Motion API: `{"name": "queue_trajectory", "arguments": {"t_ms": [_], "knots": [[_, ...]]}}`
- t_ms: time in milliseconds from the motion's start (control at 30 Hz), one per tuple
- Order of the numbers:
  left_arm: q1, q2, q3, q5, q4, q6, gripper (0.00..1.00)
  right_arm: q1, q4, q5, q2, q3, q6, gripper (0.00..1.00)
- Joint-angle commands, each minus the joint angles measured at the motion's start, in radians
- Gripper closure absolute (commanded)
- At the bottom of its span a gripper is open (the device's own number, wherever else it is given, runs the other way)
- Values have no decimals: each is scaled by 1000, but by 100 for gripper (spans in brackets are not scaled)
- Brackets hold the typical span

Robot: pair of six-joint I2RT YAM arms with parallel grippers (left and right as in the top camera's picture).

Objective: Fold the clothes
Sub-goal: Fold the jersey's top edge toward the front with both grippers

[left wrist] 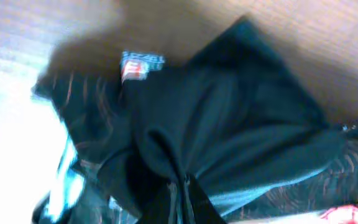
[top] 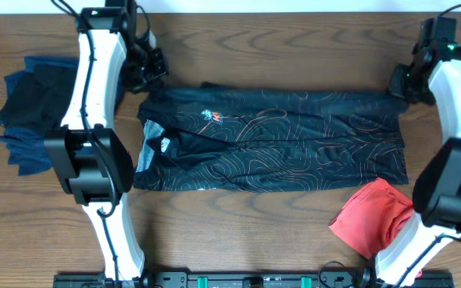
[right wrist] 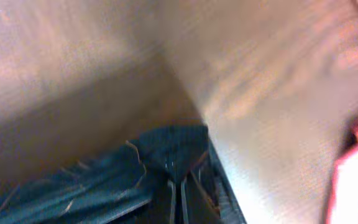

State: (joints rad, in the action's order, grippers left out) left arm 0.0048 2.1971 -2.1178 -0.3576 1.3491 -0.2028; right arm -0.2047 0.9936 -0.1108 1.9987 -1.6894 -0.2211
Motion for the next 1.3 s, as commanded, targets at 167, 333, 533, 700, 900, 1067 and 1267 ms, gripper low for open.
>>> {"name": "queue_trajectory", "arguments": {"t_ms": [167,333,533,700,900,1067,1267], "knots": [[24,-14,-9,7,200,87,94,-13,231,-143,-31,2,8,99],[8,-14,-7,6,277,111,94,-13,304,-205,-31,3,-18,99],[-13,-14,39,7,330,150,94,-13,336,-203,-31,4,-17,99],[-13,-15,110,12,341,151,94,-13,343,-204,-31,4,2,99],[-33,-15,228,11,340,170,94,-13,342,-203,-31,4,2,99],[-42,-15,312,91,340,131,94,-13,343,-203,-31,4,2,99],[-42,-15,402,135,334,127,94,-13,346,-203,-31,4,2,99]]}}
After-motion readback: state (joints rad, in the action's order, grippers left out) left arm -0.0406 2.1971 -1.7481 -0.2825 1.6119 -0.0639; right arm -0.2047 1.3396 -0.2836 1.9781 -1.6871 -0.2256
